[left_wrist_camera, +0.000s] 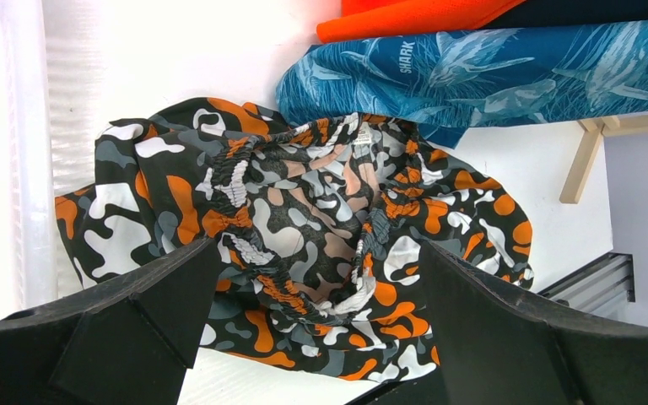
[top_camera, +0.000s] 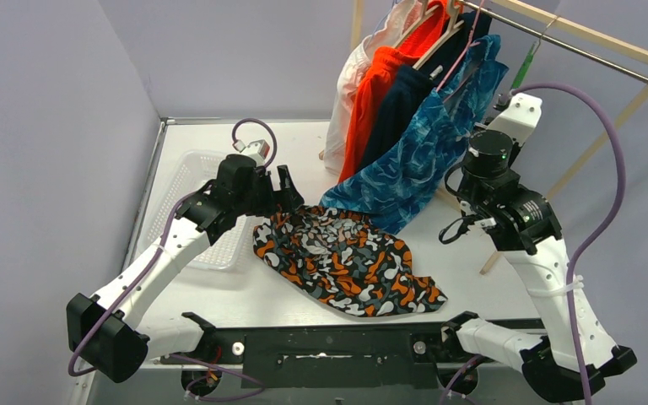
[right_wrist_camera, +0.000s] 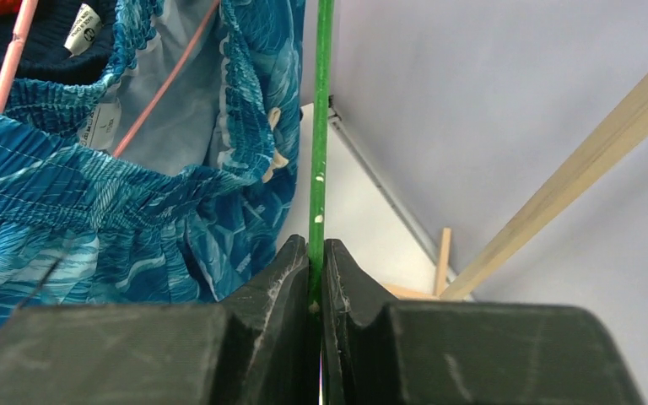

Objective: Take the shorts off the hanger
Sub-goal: Place the hanger on the clothes rod, then pick up the shorts at the center of the board.

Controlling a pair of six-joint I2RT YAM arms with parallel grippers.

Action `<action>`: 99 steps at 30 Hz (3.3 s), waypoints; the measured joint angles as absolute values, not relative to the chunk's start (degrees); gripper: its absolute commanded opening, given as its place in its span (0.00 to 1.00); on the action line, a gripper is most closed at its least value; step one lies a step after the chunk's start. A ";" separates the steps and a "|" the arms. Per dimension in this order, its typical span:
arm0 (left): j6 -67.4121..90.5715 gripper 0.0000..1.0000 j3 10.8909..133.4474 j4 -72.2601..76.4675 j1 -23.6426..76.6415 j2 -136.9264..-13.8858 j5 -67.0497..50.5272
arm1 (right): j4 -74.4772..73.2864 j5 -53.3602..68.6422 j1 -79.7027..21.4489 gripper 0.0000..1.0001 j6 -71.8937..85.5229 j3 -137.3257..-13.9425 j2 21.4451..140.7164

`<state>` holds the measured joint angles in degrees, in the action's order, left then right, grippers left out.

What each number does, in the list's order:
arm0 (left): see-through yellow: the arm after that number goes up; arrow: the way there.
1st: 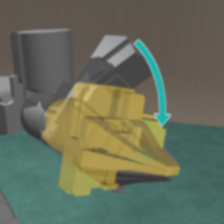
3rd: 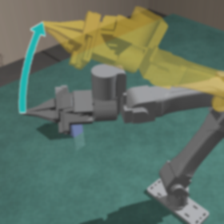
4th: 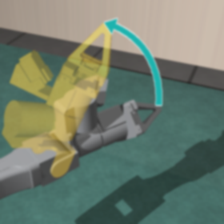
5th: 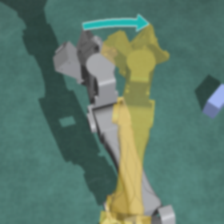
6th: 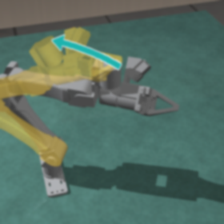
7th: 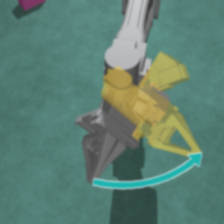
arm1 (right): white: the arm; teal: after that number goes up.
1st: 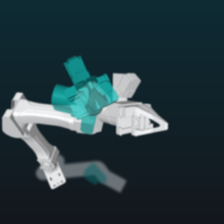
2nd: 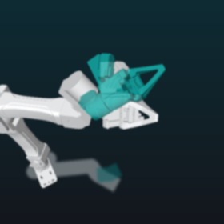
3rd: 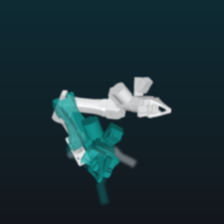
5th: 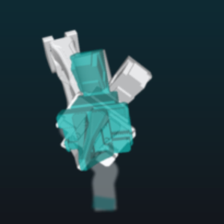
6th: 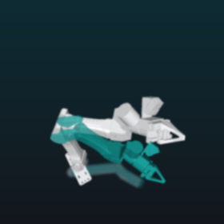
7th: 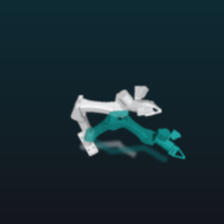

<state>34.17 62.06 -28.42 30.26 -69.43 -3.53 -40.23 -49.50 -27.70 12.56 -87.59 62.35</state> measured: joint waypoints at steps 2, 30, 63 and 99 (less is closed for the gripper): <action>34.17 0.89 62.02 -28.42 30.26 -69.43 -3.53 | -40.25 -48.51 -27.70 0.17 14.50 -86.48 61.17; 34.17 0.94 59.79 -28.45 29.89 -68.58 -3.95 | -53.41 -28.18 -27.40 0.84 36.12 -68.10 31.05; 39.55 0.92 50.28 -30.20 40.84 -69.97 -5.06 | -4.93 -6.83 -26.44 0.70 54.26 -24.58 58.35; 51.77 0.84 45.63 -2.87 46.22 -90.65 -11.84 | 38.13 24.27 -47.51 0.13 53.04 -9.54 78.72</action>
